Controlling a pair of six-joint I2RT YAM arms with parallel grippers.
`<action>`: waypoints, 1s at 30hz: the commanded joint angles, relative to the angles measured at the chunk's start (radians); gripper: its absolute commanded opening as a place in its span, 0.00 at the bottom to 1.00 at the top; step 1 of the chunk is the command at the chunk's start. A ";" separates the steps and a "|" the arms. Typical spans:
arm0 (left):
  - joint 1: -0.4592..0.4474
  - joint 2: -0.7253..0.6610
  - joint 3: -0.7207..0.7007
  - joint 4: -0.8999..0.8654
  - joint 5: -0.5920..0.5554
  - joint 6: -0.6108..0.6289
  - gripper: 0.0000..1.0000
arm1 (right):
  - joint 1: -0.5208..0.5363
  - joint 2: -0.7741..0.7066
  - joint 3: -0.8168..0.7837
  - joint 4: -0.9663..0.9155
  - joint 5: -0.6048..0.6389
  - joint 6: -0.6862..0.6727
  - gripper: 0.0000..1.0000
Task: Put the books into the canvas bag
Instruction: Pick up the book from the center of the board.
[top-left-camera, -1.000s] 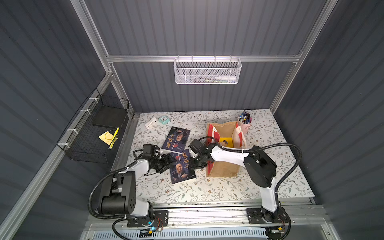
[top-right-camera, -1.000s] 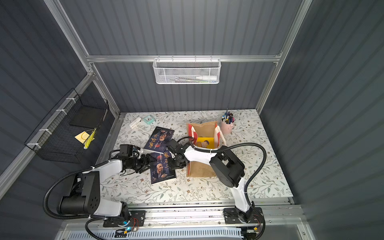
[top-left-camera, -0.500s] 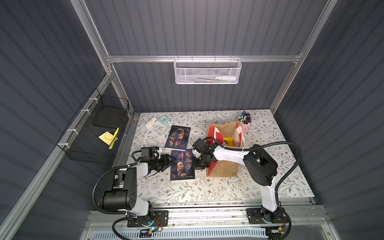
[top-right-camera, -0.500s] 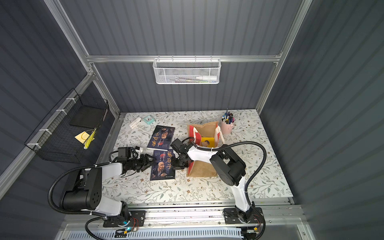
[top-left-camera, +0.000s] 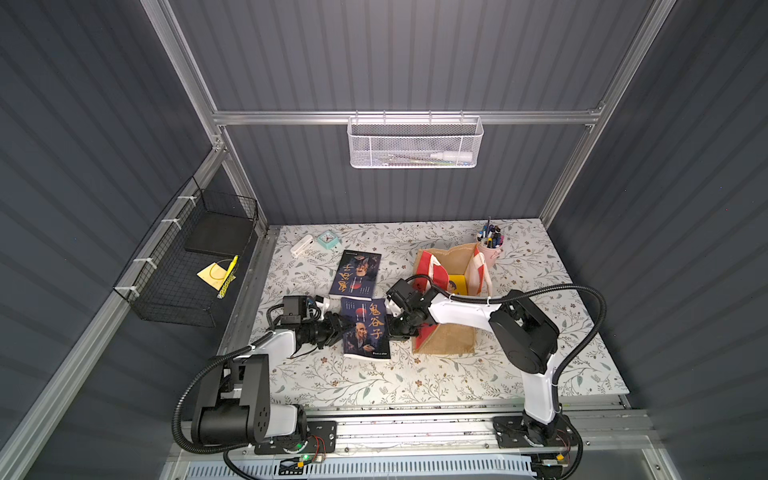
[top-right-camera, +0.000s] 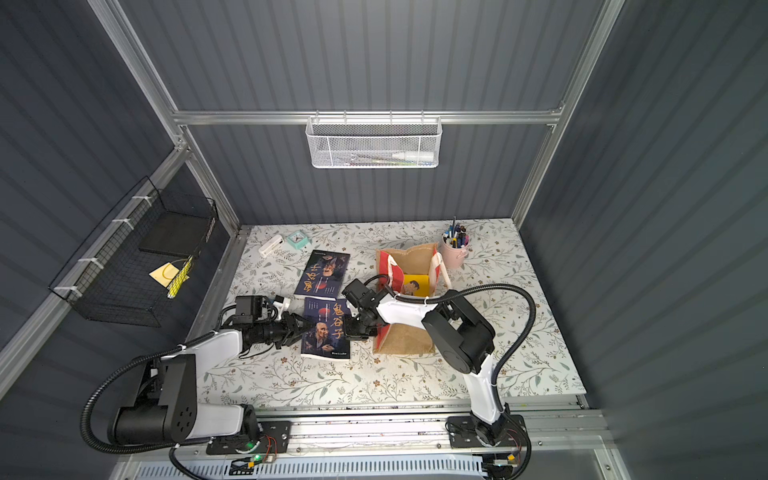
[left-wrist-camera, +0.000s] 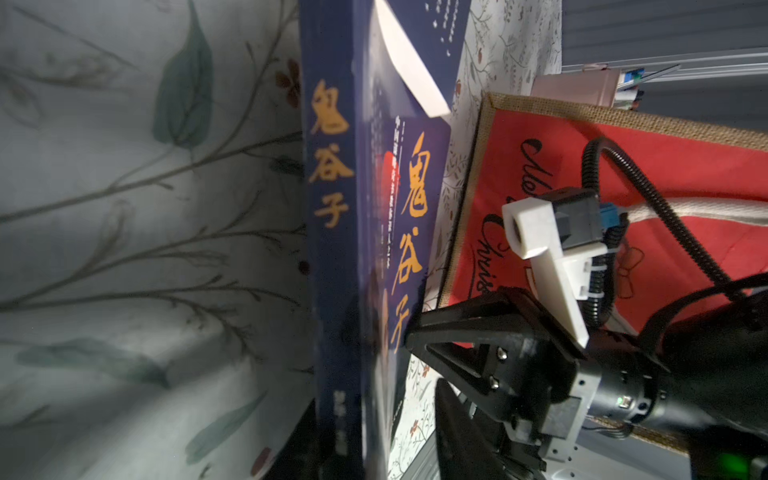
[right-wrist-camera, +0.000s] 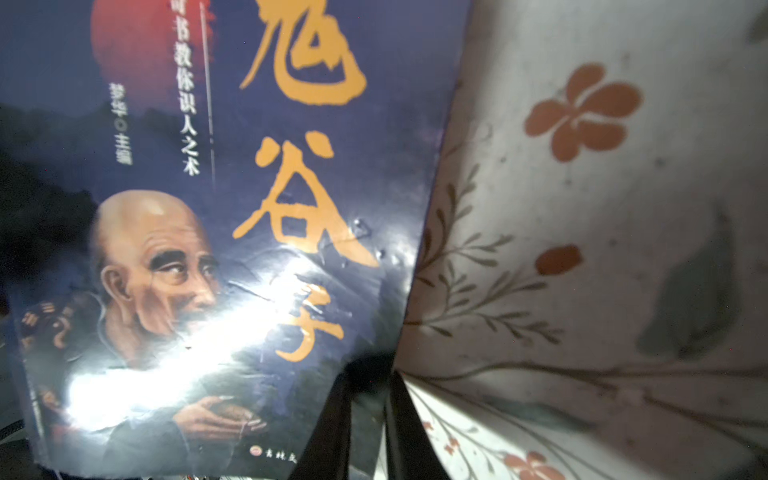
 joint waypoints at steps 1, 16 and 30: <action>-0.016 -0.048 0.020 -0.046 0.088 0.002 0.27 | 0.023 -0.025 -0.003 -0.019 0.008 -0.018 0.18; -0.016 -0.235 0.423 -0.565 -0.147 0.189 0.00 | 0.055 -0.371 0.209 -0.324 0.144 -0.209 0.36; -0.136 -0.211 0.871 -0.371 -0.266 -0.099 0.00 | -0.249 -0.810 0.299 -0.727 0.438 -0.270 0.62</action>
